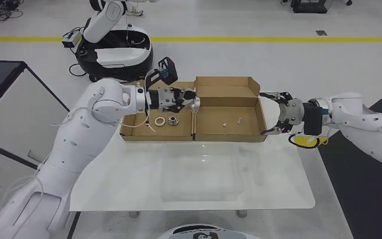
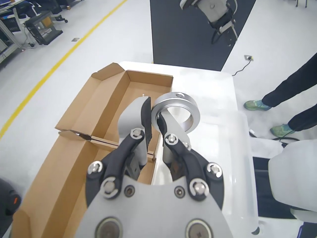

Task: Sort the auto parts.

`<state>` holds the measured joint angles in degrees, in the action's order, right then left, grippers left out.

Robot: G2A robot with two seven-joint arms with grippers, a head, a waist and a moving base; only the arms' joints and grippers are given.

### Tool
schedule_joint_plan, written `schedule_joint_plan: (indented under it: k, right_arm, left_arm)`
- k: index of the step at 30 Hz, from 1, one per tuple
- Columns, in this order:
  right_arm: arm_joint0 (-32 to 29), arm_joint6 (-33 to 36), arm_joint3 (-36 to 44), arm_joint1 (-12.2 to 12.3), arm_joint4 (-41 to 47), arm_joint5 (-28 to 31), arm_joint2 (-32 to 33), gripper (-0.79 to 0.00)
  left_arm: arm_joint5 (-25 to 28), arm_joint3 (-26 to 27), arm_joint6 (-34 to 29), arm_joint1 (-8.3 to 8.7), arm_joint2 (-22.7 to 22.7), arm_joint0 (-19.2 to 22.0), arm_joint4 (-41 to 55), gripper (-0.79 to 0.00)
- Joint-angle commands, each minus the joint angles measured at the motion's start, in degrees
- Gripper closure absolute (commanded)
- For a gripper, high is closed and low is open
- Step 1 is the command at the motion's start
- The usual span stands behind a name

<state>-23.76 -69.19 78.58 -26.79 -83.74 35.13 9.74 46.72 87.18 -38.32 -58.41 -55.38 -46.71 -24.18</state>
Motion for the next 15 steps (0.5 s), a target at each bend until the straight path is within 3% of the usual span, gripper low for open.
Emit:
schedule_joint_plan:
  k: [1,15]
  right_arm:
    - [0.00,0.00,0.00,0.00,0.00,0.00,0.00,-0.785]
    - [0.00,0.00,0.00,0.00,0.00,0.00,0.00,-0.785]
  left_arm:
    - [0.32,-0.38,0.82,0.17,-0.84,-0.59,2.59,0.000]
    - [6.50,0.69,7.98,1.65,-8.10,-6.45,12.45,0.000]
